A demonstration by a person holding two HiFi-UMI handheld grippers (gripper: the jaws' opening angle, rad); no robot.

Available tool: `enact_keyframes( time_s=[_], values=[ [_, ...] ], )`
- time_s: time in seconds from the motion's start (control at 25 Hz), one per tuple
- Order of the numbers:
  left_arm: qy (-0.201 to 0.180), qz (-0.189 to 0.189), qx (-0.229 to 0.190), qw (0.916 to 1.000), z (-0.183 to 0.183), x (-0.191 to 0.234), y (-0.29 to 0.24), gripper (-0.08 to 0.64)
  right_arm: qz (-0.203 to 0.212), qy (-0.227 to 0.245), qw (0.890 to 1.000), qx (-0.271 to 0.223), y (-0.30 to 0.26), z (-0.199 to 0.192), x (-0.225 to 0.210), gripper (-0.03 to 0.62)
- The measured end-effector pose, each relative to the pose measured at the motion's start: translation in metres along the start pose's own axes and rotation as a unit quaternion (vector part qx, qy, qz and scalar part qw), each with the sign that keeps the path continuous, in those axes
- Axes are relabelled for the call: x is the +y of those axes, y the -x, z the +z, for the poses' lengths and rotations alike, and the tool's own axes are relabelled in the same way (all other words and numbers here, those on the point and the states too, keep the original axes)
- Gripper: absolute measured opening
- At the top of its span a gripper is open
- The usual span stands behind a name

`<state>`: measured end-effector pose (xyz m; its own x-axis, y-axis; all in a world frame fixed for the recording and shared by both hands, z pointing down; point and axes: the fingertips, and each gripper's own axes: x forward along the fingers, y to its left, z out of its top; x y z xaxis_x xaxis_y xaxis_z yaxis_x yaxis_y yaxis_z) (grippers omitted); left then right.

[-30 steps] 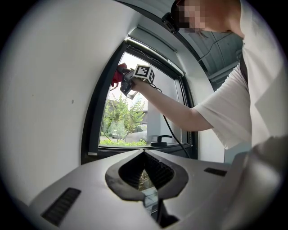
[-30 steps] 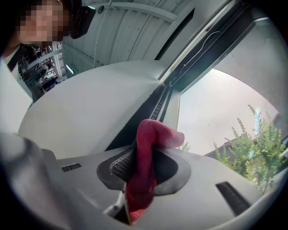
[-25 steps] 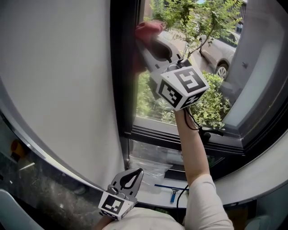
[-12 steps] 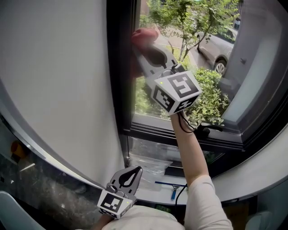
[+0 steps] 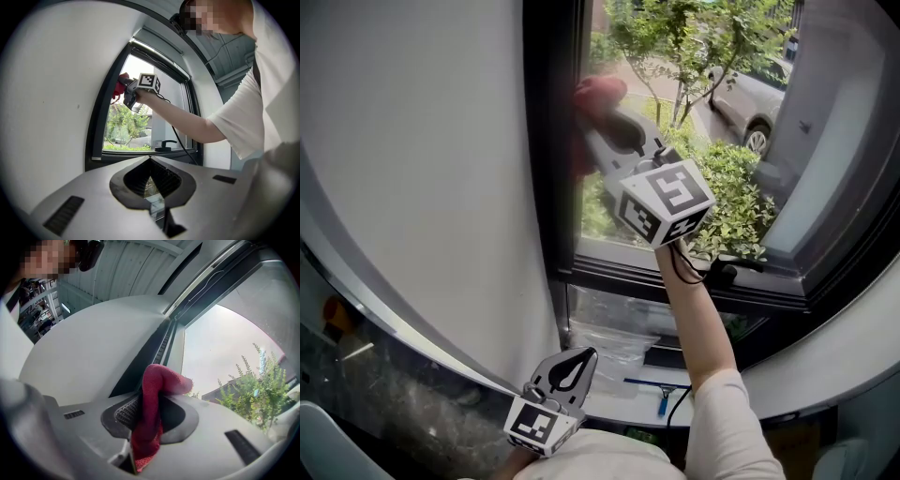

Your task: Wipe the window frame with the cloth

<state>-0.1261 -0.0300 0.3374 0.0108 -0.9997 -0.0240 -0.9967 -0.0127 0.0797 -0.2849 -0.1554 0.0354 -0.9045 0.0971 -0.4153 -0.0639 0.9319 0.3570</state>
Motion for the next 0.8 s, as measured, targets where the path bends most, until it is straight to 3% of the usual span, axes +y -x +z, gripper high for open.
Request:
enact_keyframes(
  time_s=[0.8],
  values=[
    [0.006, -0.007, 0.014, 0.9999, -0.011, 0.002, 0.004, 0.008, -0.003, -0.024, 1.0, 0.014, 0.016, -0.032, 0.012, 0.095]
  ],
)
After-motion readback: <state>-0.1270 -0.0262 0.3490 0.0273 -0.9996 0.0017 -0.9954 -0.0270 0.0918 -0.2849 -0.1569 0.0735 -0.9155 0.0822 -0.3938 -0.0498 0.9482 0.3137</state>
